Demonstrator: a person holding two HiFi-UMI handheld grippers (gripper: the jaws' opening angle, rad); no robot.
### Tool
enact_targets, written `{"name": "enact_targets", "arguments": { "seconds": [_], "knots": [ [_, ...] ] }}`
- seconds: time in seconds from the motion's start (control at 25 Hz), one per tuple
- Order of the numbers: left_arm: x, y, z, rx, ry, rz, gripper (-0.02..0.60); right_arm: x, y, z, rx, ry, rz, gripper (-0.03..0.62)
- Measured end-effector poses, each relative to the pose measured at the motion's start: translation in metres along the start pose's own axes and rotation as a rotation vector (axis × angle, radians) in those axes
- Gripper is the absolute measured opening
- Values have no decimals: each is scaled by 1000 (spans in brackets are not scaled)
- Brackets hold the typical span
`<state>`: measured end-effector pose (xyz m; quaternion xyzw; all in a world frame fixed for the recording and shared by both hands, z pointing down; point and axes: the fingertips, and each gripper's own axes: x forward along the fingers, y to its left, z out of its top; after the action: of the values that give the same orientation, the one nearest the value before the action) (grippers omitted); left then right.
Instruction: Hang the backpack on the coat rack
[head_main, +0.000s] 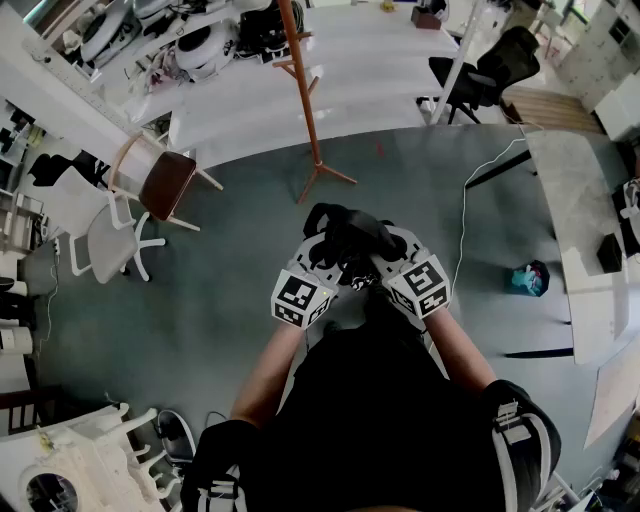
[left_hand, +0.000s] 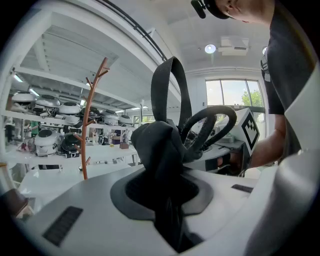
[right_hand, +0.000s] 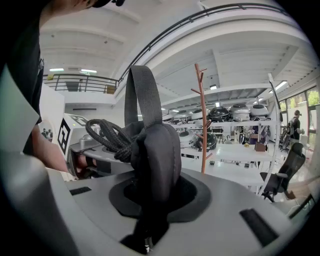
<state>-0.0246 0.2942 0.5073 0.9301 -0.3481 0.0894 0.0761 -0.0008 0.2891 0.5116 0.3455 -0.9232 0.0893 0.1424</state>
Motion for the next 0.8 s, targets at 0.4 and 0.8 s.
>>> {"name": "enact_targets", "arguments": {
  "seconds": [0.4, 0.8],
  "knots": [
    [-102, -5, -27, 54, 34, 2, 89, 11, 109, -9, -8, -33, 13, 86],
    [-138, 0, -39, 36, 41, 30, 89, 23, 143, -12, -8, -37, 33, 84]
  ]
}}
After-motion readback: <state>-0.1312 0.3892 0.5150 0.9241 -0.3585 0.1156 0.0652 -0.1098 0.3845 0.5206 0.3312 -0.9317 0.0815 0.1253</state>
